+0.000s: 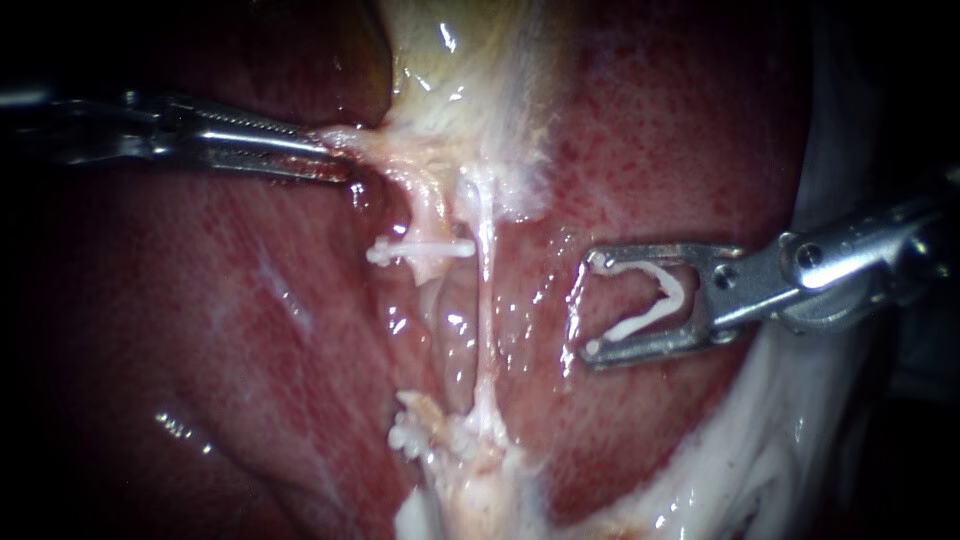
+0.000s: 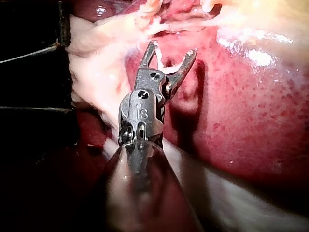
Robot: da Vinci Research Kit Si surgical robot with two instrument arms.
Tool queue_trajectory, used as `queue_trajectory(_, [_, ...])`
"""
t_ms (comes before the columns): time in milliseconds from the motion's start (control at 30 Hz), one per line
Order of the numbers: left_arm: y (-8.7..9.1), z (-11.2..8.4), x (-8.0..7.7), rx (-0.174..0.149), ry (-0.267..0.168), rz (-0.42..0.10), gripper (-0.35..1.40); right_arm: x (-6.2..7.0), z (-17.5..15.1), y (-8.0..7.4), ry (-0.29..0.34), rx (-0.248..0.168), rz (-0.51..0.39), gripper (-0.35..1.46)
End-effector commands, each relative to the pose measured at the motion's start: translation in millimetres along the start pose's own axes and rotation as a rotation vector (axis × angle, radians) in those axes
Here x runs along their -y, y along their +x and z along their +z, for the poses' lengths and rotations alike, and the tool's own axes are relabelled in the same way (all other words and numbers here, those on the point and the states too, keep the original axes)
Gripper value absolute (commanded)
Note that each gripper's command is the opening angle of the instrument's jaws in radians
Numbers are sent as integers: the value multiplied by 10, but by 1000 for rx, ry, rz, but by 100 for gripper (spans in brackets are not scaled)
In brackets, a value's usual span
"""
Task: Clipping first clip right tube
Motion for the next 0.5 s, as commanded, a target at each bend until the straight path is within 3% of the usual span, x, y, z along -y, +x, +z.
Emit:
queue_trajectory(33, [4, -7, 0, 0, -6, -3, -35, 0, 0, 0, 0, 0, 0, 50])
queue_trajectory(267, [37, -52, -6, -27, 24, -6, -35, 1, 0, 1, 6, -1, 0, 50])
queue_trajectory(500, [36, -53, -9, -31, 30, -1, -35, 5, 11, 4, 43, -23, -2, 49])
